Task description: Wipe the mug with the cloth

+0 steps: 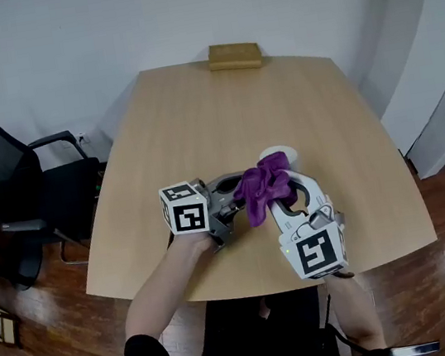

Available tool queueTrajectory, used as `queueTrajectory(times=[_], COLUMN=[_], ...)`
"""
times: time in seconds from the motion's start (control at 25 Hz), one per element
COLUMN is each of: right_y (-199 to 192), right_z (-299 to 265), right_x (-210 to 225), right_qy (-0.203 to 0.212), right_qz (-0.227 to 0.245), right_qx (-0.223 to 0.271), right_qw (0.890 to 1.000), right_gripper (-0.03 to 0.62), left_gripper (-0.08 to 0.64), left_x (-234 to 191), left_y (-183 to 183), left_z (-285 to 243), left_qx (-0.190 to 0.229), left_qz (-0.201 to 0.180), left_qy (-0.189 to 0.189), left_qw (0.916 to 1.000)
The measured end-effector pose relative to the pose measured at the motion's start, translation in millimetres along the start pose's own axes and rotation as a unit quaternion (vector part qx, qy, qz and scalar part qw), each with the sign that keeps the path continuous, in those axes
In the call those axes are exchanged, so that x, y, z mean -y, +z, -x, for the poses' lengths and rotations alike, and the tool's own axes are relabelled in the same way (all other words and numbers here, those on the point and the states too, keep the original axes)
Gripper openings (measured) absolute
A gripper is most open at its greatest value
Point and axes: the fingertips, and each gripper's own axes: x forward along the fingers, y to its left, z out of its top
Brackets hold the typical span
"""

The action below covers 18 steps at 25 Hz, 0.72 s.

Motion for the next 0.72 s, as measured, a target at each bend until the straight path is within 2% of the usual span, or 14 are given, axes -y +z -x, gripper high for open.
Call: queueTrajectory(times=[0.12,0.24,0.32,0.4,0.48,0.56,0.64,0.72], right_y=[-31.5,-60.4,-51.9,-20.9,11.4,25.9,24.3,14.7], right_z=[7.1,16.1,24.9,34.1,39.4,36.4,29.7,30.3], right_x=[-23.8,-33.4,-19.7,5.5,26.6,32.2,27.8,20.7], right_qy=[0.025,0.045,0.036,0.012,-0.007,-0.007,0.002,0.007], right_qz=[-0.019,-0.058,-0.093,-0.121,-0.114,-0.078,-0.049,-0.054], right_qx=[-0.028,-0.056,-0.031,0.024,0.069,0.079,0.074,0.073], right_qw=[0.999,0.996,0.994,0.992,0.991,0.994,0.996,0.996], right_gripper=[0.081,0.081,0.081,0.081,0.081,0.083,0.083,0.083], left_gripper=[0.074,0.074,0.071,0.069,0.067,0.067,0.067,0.071], left_x=[-0.7,-3.9,-3.8,-0.4,6.9,16.5,23.3,23.9], left_y=[10.9,17.2,17.4,15.2,12.3,10.9,12.8,15.0], left_z=[7.8,12.8,13.7,12.6,9.9,6.3,3.7,4.9], left_qx=[0.015,0.018,0.019,0.010,0.000,0.000,0.006,0.012], left_qz=[0.012,0.005,0.006,-0.002,-0.017,-0.029,-0.037,-0.037], left_qy=[0.004,0.010,0.003,-0.006,-0.018,-0.034,-0.047,-0.050], left_qw=[0.9998,0.9998,0.9998,0.9999,0.9997,0.9990,0.9982,0.9980])
